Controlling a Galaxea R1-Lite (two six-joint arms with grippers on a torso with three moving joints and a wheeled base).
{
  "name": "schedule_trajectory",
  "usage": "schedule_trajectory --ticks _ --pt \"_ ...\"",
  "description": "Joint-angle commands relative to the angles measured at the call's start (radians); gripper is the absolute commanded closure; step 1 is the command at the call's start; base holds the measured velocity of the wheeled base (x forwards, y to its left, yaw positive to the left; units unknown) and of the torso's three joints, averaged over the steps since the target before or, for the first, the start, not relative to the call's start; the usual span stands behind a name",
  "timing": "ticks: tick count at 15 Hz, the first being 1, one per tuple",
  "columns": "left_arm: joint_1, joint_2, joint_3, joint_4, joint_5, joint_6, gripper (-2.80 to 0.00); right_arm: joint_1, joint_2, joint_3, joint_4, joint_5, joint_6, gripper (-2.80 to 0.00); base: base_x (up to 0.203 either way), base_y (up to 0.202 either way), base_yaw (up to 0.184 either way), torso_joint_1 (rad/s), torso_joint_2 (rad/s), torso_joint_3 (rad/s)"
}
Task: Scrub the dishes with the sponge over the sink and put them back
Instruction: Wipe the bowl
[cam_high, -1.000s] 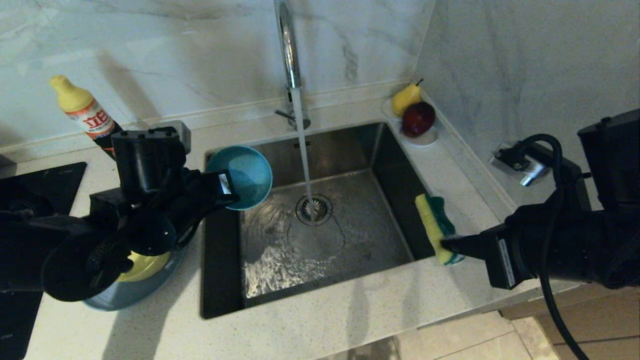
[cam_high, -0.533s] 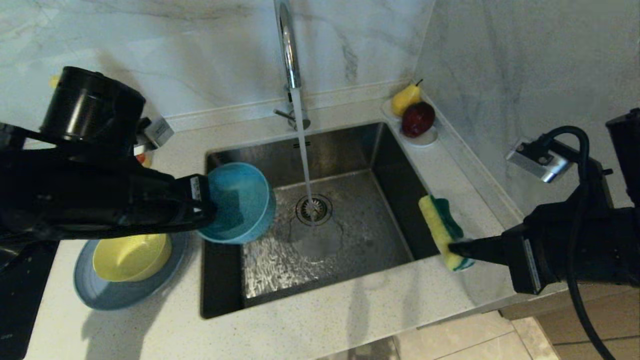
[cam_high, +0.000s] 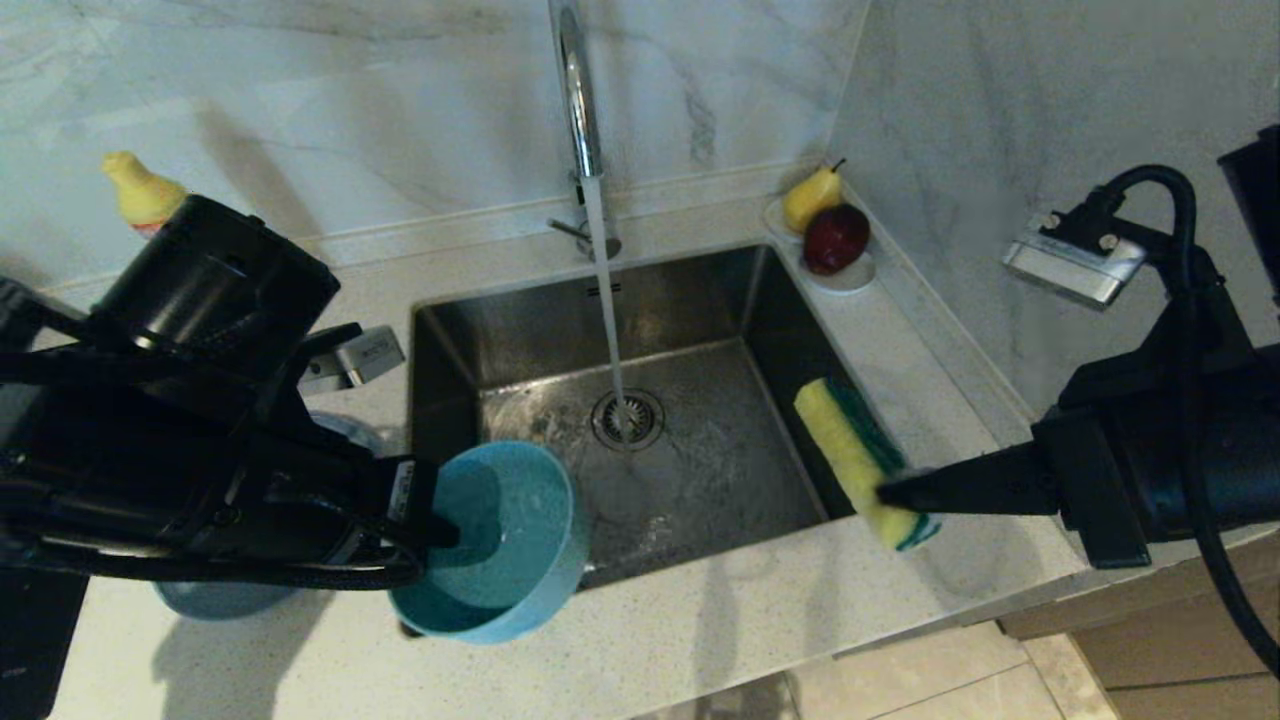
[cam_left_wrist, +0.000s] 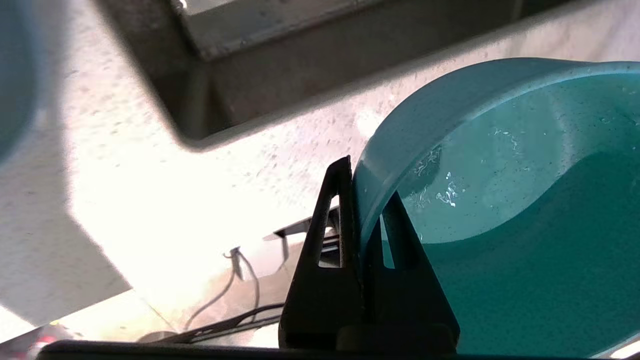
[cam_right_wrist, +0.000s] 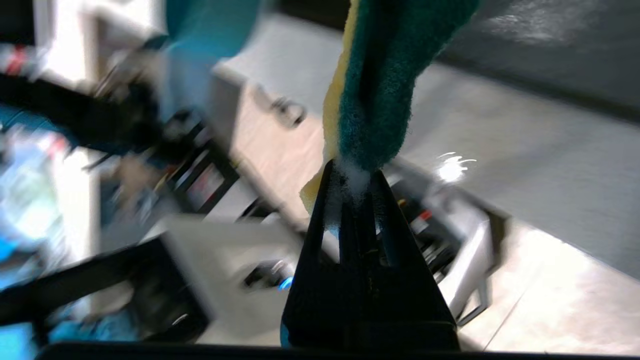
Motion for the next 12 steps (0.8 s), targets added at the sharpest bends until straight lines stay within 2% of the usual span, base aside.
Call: schedule_trajectory --ticks 1,4,5,8,12 --pt "-0.015 0.064 -0.009 -0.034 0.022 -0.046 0.0 0.018 0.065 -0.076 0.046 0.022 0.002 0.0 0.0 0.0 0.0 0.0 0.0 0.0" --pt "-0.021 0.128 -0.008 -0.161 0.196 -0.143 0.0 0.055 0.168 -0.24 0.121 0.026 0.009 0.0 0.0 0.0 0.0 0.0 0.0 0.0" --pt "-0.021 0.139 -0.01 -0.197 0.235 -0.178 0.0 0.075 0.203 -0.288 0.142 0.026 0.023 0.0 0.0 0.0 0.0 0.0 0.0 0.0" --pt "-0.033 0.144 -0.015 -0.217 0.241 -0.19 0.0 0.145 0.299 -0.381 0.165 0.021 0.053 0.0 0.0 0.0 0.0 0.0 0.0 0.0" --pt "-0.04 0.154 -0.018 -0.243 0.246 -0.215 0.0 0.188 0.406 -0.494 0.234 0.018 0.063 0.0 0.0 0.0 0.0 0.0 0.0 0.0"
